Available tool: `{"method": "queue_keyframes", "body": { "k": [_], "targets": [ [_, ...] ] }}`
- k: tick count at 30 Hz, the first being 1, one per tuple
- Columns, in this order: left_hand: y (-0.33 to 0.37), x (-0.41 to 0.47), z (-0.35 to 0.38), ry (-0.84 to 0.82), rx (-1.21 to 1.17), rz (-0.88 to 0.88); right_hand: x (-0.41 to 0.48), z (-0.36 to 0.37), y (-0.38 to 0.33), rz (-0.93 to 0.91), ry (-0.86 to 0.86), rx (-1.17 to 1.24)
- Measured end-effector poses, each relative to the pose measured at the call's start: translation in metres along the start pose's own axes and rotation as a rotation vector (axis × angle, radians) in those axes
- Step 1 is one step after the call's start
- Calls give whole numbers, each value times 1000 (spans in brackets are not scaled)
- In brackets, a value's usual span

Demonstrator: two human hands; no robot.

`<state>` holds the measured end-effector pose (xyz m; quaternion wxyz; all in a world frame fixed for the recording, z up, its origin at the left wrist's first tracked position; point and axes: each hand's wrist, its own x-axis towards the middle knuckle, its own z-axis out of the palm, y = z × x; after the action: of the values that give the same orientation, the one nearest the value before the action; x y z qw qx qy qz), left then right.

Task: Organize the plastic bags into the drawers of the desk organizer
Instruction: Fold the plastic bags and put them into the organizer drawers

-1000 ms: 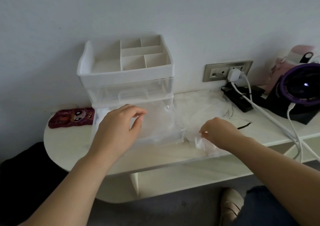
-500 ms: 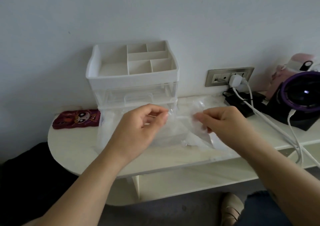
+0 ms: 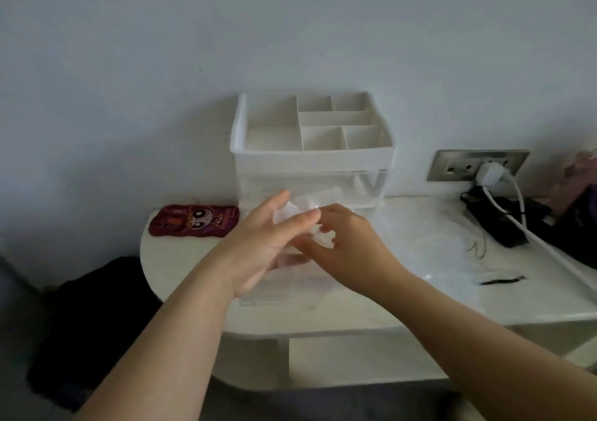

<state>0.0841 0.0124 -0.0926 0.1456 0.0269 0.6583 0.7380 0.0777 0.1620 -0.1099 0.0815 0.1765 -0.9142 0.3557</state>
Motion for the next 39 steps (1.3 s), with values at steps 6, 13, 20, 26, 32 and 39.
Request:
{"method": "queue_keyframes", "body": {
  "k": [6,13,20,26,32,39],
  "targets": [
    [-9,10,-13,271,635,147,9,2,6,45,-237,-193],
    [-12,21,-19,433,1135,271,21,-11,14,13,-418,-470],
    [-8,20,-19,463,1409,276,30,-11,10,21,-488,-634],
    [-3,5,-8,560,1454,454,37,-3,8,55,-522,-637],
    [-16,17,10,62,1315,-22,38,-12,3,96,-514,-593],
    [-8,33,11,-14,1460,-174,41,-19,11,163,-521,-736]
  ]
}}
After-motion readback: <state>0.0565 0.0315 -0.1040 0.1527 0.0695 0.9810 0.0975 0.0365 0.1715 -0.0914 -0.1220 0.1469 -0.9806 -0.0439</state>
